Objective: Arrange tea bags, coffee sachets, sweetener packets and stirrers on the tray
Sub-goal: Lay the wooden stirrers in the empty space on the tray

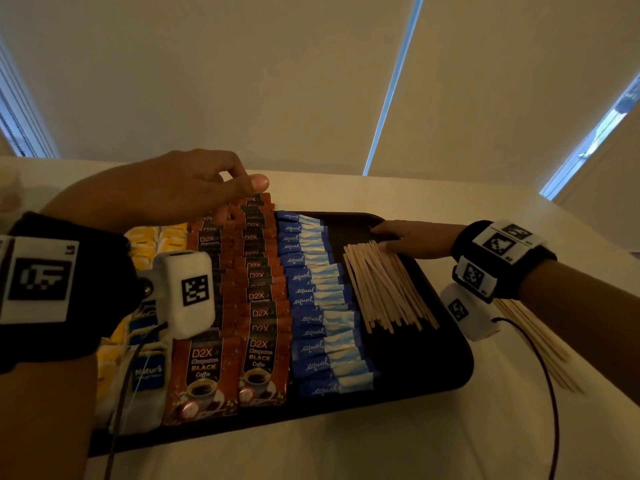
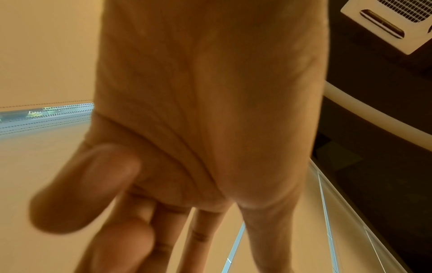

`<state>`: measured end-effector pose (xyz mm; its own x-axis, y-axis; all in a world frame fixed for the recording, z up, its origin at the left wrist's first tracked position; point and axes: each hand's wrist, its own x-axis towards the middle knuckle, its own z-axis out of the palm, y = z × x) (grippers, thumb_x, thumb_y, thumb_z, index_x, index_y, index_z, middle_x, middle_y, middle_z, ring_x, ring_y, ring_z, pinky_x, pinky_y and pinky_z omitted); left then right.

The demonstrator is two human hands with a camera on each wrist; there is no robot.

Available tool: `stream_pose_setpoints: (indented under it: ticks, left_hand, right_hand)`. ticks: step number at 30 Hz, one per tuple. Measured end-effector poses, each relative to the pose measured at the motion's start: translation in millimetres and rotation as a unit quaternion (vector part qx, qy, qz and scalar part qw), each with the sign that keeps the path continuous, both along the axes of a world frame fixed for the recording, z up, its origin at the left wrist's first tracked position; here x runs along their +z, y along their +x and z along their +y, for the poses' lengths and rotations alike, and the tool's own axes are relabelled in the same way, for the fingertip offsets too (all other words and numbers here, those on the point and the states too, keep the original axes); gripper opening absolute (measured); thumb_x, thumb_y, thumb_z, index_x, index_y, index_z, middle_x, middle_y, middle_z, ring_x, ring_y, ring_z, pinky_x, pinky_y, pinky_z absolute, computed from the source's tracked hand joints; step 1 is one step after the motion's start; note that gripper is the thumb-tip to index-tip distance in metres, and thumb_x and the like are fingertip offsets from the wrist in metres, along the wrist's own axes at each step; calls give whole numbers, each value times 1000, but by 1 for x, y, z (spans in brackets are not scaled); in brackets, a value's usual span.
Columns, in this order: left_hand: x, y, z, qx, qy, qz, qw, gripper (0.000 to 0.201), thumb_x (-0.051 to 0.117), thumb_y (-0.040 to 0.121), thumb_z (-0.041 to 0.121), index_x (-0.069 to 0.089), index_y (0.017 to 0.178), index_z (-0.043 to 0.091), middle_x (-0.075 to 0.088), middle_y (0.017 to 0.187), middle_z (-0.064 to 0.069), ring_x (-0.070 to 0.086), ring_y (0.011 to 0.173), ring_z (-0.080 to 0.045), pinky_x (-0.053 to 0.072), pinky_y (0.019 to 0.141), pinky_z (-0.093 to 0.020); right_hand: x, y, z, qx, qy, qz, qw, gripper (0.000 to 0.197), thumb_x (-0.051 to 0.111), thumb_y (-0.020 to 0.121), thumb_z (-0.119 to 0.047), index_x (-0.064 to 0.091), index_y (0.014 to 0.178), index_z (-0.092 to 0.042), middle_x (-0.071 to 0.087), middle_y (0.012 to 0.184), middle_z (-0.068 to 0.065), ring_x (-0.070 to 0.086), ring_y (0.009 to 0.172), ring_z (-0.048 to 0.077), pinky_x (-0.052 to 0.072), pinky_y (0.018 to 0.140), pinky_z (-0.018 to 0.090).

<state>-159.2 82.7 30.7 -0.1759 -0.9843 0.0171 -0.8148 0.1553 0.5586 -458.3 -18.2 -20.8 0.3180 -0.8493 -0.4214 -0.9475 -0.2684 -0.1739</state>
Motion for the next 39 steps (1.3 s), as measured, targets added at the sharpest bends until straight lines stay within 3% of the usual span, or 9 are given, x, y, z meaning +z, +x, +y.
stream_pose_setpoints:
  ticks: [3, 6, 10, 14, 16, 20, 24, 31, 39]
  left_hand:
    - [0, -2, 0, 4, 3, 0, 1000, 74, 29, 55, 90, 53, 93, 31, 66, 60, 16, 56, 47, 6, 36, 54, -26]
    - [0, -3, 0, 13, 4, 6, 1000, 65, 35, 67, 84, 54, 95, 28, 65, 58, 15, 55, 46, 5, 35, 55, -26]
    - [0, -2, 1, 4, 3, 4, 1000, 75, 29, 51, 87, 54, 94, 30, 66, 60, 15, 56, 47, 5, 35, 53, -26]
    - [0, -1, 0, 5, 2, 17, 1000, 75, 34, 56, 89, 55, 94, 28, 66, 58, 11, 53, 43, 4, 34, 52, -26]
    - [-1, 1, -1, 5, 1, 18, 1000, 76, 34, 55, 90, 56, 94, 28, 66, 59, 9, 52, 41, 3, 34, 50, -25]
    - [-2, 4, -3, -7, -1, 14, 1000, 83, 31, 43, 96, 55, 91, 32, 68, 62, 9, 52, 40, 2, 36, 47, -23]
    - [-2, 5, -5, -14, 1, 8, 1000, 88, 30, 40, 98, 55, 92, 32, 67, 61, 8, 52, 40, 1, 36, 48, -24]
    - [-2, 4, -4, -16, 1, 6, 1000, 95, 28, 34, 101, 55, 95, 33, 68, 63, 8, 53, 41, 1, 36, 49, -25]
    - [-2, 6, -5, -11, -1, 15, 1000, 103, 31, 27, 103, 56, 95, 30, 68, 63, 7, 55, 41, -2, 37, 45, -23]
  right_hand:
    - [-1, 2, 5, 29, 29, 16, 999, 67, 47, 93, -45, 20, 148, -18, 25, 153, 3, 29, 137, 19, 25, 106, 28]
    - [-2, 4, 4, 33, 34, 26, 999, 70, 52, 91, -45, 22, 148, -17, 30, 150, 3, 35, 132, 19, 28, 103, 27]
    - [-6, 2, -1, 32, 6, 19, 999, 70, 55, 90, -44, 24, 147, -17, 31, 150, 4, 35, 133, 20, 29, 105, 29]
    - [-1, -2, 1, 45, 1, 3, 999, 81, 58, 85, -49, 16, 149, -22, 22, 155, 0, 28, 138, 18, 25, 109, 30]
    - [5, -4, 7, 65, 34, 3, 997, 96, 67, 76, -51, 10, 150, -27, 12, 158, -3, 21, 140, 16, 21, 112, 31]
    - [11, -9, 31, 118, 72, 54, 989, 121, 78, 64, -48, -6, 149, -34, -16, 157, -9, -11, 144, 16, 0, 118, 43]
    - [8, -18, 51, 158, 82, 133, 975, 134, 80, 59, -53, -20, 146, -34, -27, 153, -11, -22, 141, 12, -5, 117, 42]
    - [7, -22, 51, 146, 56, 122, 980, 127, 78, 67, -48, -19, 147, -28, -20, 156, -8, -13, 143, 11, 0, 115, 32]
    - [2, -22, 48, 116, 61, 109, 985, 118, 75, 71, -48, -12, 149, -27, -10, 158, -4, 1, 145, 17, 9, 117, 35]
